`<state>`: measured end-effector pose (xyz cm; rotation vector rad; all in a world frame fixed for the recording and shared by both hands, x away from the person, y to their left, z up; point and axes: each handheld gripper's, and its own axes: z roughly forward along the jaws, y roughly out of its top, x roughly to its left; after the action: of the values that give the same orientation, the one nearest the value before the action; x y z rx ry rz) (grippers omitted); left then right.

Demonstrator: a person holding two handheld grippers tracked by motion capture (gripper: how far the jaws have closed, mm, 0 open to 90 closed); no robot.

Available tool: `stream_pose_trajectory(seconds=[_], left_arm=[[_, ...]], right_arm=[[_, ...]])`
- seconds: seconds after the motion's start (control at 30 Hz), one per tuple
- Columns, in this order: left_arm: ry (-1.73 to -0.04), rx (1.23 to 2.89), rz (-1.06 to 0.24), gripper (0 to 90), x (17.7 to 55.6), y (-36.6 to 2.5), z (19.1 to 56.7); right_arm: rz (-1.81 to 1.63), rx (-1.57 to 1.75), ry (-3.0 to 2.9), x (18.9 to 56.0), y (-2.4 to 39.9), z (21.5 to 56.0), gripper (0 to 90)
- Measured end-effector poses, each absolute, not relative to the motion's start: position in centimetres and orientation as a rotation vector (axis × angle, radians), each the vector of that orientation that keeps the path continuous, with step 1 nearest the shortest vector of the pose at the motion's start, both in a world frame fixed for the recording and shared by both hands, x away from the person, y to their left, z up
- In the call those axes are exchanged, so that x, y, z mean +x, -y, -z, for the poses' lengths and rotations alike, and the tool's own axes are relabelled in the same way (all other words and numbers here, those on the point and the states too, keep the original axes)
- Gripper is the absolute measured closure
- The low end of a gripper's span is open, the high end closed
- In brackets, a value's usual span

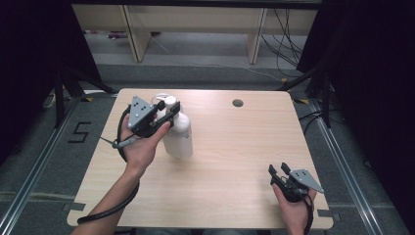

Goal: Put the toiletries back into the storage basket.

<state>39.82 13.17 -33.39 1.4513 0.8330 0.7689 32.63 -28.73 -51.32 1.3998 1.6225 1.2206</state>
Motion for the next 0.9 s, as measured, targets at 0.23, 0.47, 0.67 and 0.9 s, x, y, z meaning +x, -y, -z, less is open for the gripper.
stream_pose_trajectory(seconds=[0.23, 0.47, 0.67, 0.9], left_arm=[[-0.843, 1.445, -0.774, 59.1, 39.9, -13.7, 33.2], [-0.846, 1.442, -0.795, 59.1, 39.9, -14.4, 32.8], [-0.852, 1.434, -0.806, 59.2, 40.0, -15.0, 32.5], [-0.856, 1.426, -0.821, 59.2, 40.2, -15.5, 32.1]], right_arm=[[-1.227, 1.417, -1.613, 32.6, 28.6, 51.3, 49.3], [-1.217, 1.425, -1.632, 32.5, 28.7, 51.2, 49.3], [-1.234, 1.414, -1.626, 32.6, 28.6, 51.3, 49.3], [-1.232, 1.414, -1.622, 32.6, 28.6, 51.3, 49.4]])
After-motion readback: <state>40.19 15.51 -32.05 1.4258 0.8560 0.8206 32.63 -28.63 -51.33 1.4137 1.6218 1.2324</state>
